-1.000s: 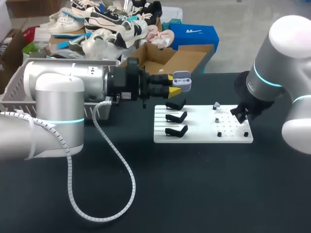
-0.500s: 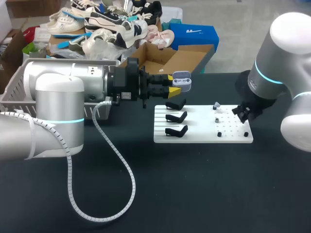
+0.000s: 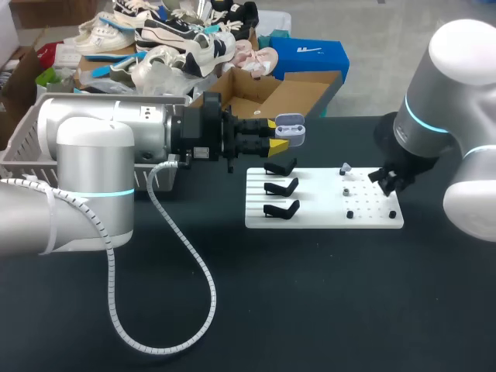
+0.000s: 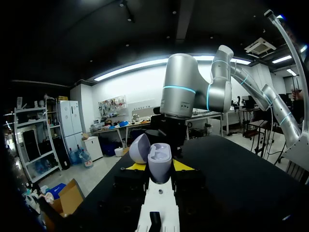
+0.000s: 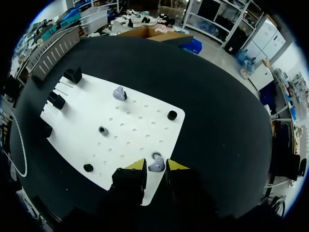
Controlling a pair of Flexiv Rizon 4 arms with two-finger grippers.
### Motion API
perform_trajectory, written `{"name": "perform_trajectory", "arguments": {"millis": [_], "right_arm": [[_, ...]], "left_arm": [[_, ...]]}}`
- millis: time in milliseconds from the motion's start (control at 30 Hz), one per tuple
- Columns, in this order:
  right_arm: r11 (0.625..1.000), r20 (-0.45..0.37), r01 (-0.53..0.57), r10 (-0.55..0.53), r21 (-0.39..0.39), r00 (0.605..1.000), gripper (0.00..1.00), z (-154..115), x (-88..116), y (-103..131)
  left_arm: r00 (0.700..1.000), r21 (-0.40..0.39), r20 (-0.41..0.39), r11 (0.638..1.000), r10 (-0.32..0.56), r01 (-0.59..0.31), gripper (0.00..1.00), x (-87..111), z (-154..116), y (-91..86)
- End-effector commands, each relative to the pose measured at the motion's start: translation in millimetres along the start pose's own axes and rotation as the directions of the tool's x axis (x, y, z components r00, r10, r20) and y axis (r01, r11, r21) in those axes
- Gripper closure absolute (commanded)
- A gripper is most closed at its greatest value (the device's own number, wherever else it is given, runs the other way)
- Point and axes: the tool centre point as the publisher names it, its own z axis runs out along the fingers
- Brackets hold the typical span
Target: Pick up each earbud case from the left stands, insert the matching earbuds, close the lid, and place the case in the box.
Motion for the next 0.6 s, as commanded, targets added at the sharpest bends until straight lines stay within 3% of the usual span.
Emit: {"name": "perform_trajectory", "arguments": {"millis": [33, 267, 400, 600], "right_arm": [[1.000, -0.005, 0.000, 0.000, -0.001, 1.000, 0.76, 0.4, -1.3, 0.2], [1.000, -0.007, -0.005, 0.005, -0.002, 1.000, 0.82, 1.0, -0.8, 0.4], [1.000, -0.009, -0.009, 0.009, -0.003, 1.000, 1.00, 1.8, -0.6, 0.2], [1.000, -0.010, -0.015, 0.015, -0.001, 1.000, 1.00, 0.5, 0.4, -2.1]], "left_arm": [[1.000, -0.004, 0.003, 1.000, 0.002, -0.002, 1.00, 0.4, -0.1, -0.9], [1.000, -0.004, 0.003, 1.000, 0.002, -0.002, 1.00, 0.4, -0.1, -0.9], [1.000, -0.004, 0.003, 1.000, 0.002, -0.002, 1.00, 0.4, -0.1, -0.9], [1.000, -0.004, 0.003, 1.000, 0.002, -0.002, 1.00, 0.4, -0.1, -0.9]]}}
